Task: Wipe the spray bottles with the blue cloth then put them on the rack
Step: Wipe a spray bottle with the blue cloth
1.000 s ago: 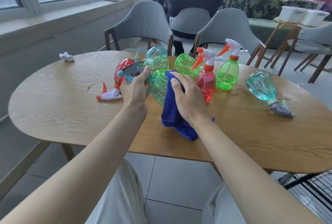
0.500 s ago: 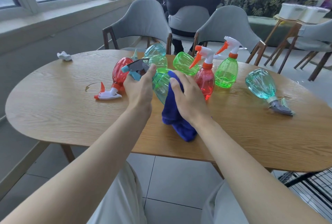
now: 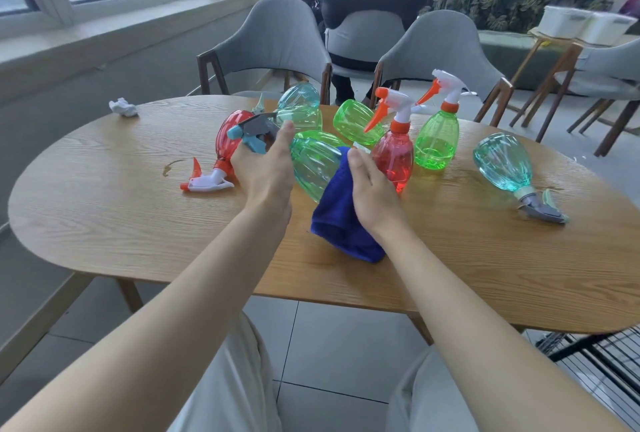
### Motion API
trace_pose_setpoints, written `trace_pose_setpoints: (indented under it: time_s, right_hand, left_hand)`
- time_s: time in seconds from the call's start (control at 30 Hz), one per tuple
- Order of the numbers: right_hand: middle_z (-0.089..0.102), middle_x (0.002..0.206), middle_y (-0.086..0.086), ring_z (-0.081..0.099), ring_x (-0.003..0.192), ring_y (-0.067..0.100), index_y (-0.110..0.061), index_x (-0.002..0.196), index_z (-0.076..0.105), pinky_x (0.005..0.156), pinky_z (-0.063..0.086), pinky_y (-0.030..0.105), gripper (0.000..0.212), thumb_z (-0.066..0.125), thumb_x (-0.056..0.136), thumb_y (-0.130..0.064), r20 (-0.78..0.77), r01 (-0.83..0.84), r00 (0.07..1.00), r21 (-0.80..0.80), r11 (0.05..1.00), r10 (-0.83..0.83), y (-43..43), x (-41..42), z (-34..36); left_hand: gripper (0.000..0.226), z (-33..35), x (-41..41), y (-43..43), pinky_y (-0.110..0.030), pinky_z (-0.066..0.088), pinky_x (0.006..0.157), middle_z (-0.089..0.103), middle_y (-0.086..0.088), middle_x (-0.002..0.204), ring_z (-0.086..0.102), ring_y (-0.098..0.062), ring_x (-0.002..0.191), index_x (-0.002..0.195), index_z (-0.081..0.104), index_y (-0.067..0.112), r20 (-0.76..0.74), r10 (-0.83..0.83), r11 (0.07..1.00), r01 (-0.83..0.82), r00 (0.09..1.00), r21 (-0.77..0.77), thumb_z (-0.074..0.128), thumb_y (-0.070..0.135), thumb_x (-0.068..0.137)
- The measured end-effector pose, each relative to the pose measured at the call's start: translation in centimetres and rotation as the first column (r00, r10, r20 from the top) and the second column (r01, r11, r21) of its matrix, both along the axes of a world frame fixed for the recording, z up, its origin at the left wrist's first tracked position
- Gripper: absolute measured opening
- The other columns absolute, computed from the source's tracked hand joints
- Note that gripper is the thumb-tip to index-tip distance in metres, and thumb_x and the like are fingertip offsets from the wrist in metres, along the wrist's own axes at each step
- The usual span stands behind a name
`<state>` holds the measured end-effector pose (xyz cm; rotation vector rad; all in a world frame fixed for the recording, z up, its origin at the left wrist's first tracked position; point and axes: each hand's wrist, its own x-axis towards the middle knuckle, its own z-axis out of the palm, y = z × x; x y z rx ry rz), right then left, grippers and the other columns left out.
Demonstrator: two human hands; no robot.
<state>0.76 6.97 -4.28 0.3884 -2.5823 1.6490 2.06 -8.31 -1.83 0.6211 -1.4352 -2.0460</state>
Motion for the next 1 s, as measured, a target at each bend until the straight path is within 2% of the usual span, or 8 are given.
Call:
trace_pose_setpoints:
  time_s: [0.1, 0.2, 0.33, 0.6, 0.7, 0.83, 0.93, 1.0]
  right_hand:
    - [0.043, 0.159, -0.021, 0.033, 0.150, 0.002, -0.030, 0.160, 0.044, 0.122, 0.018, 0.025, 0.063, 0.037, 0.107, -0.065, 0.183, 0.060, 0.983, -0.237, 0.970, -0.016, -0.3, -0.7, -0.4]
    - [0.051, 0.159, -0.010, 0.044, 0.149, 0.014, -0.034, 0.154, 0.052, 0.127, 0.031, 0.046, 0.107, 0.061, 0.068, -0.096, 0.384, 0.148, 0.922, -0.492, 0.858, 0.060, -0.5, -1.7, -1.5]
    - [0.074, 0.126, 0.013, 0.069, 0.122, 0.037, -0.021, 0.128, 0.072, 0.110, 0.049, 0.064, 0.081, 0.067, 0.078, -0.085, 0.468, 0.183, 0.859, -0.658, 0.730, 0.206, -0.8, -1.0, -1.4]
    - [0.071, 0.100, 0.016, 0.066, 0.104, 0.041, -0.015, 0.099, 0.070, 0.109, 0.040, 0.072, 0.075, 0.059, 0.075, -0.085, 0.529, 0.259, 0.805, -0.720, 0.643, 0.269, -1.0, -1.2, -1.5]
    - [0.072, 0.084, 0.011, 0.069, 0.086, 0.031, -0.013, 0.089, 0.067, 0.099, 0.056, 0.054, 0.071, 0.048, 0.091, -0.081, 0.569, 0.308, 0.800, -0.660, 0.685, 0.189, -0.7, -0.6, -1.0]
    - [0.051, 0.042, 0.003, 0.053, 0.032, 0.016, -0.015, 0.072, 0.048, 0.043, 0.046, 0.017, 0.057, 0.037, 0.111, -0.055, 0.607, 0.367, 0.782, -0.634, 0.681, 0.144, -0.7, -0.2, -0.7]
    - [0.066, 0.063, 0.005, 0.066, 0.056, 0.021, -0.012, 0.084, 0.065, 0.073, 0.058, 0.034, 0.064, 0.051, 0.099, -0.072, 0.591, 0.293, 0.777, -0.646, 0.705, 0.219, -0.9, -0.2, -0.8]
    - [0.077, 0.102, 0.005, 0.073, 0.095, 0.026, -0.019, 0.119, 0.072, 0.102, 0.055, 0.052, 0.071, 0.060, 0.087, -0.082, 0.504, 0.214, 0.846, -0.622, 0.754, 0.175, -1.5, -0.4, -0.8]
  left_hand:
    - [0.035, -0.2, -0.5, -0.4, -0.039, 0.057, 0.104, 0.075, 0.006, 0.110, 0.073, -0.014, 0.105, 0.102, 0.061, 0.029, 0.011, 0.012, 0.994, -0.013, 1.000, 0.109, 0.090, 0.039, 0.085]
    - [0.042, -0.3, -0.9, -0.5, -0.041, 0.058, 0.104, 0.073, 0.005, 0.115, 0.072, -0.017, 0.109, 0.103, 0.058, 0.030, 0.026, 0.027, 0.983, -0.031, 0.999, 0.178, 0.092, 0.041, 0.082]
    - [0.054, -0.6, -1.3, -0.6, -0.042, 0.061, 0.100, 0.071, 0.003, 0.116, 0.073, -0.020, 0.108, 0.116, 0.059, 0.022, 0.047, 0.026, 0.974, -0.036, 0.999, 0.223, 0.093, 0.043, 0.080]
    - [0.056, -0.9, -0.8, -1.4, -0.041, 0.059, 0.104, 0.078, -0.005, 0.123, 0.074, -0.024, 0.115, 0.128, 0.072, 0.012, -0.017, -0.285, 0.957, 0.286, 0.958, 0.041, 0.083, 0.038, 0.080]
    - [0.066, -1.0, -0.5, -1.2, -0.044, 0.055, 0.109, 0.076, -0.004, 0.129, 0.072, -0.026, 0.121, 0.135, 0.067, 0.017, -0.036, -0.376, 0.926, 0.377, 0.926, 0.006, 0.086, 0.044, 0.078]
    - [0.061, -1.5, -0.1, -0.3, -0.056, 0.050, 0.112, 0.070, -0.002, 0.137, 0.069, -0.024, 0.126, 0.136, 0.056, 0.026, -0.055, -0.442, 0.895, 0.444, 0.896, 0.050, 0.085, 0.046, 0.086]
    - [0.060, -1.2, -0.2, 0.0, -0.057, 0.060, 0.100, 0.071, -0.011, 0.137, 0.076, -0.030, 0.114, 0.143, 0.053, 0.015, -0.096, -0.422, 0.879, 0.433, 0.902, 0.202, 0.079, 0.041, 0.096]
    - [0.064, -1.1, -0.4, -0.1, -0.056, 0.062, 0.096, 0.073, -0.013, 0.133, 0.078, -0.031, 0.109, 0.145, 0.054, 0.010, -0.077, -0.370, 0.893, 0.377, 0.926, 0.247, 0.078, 0.044, 0.096]
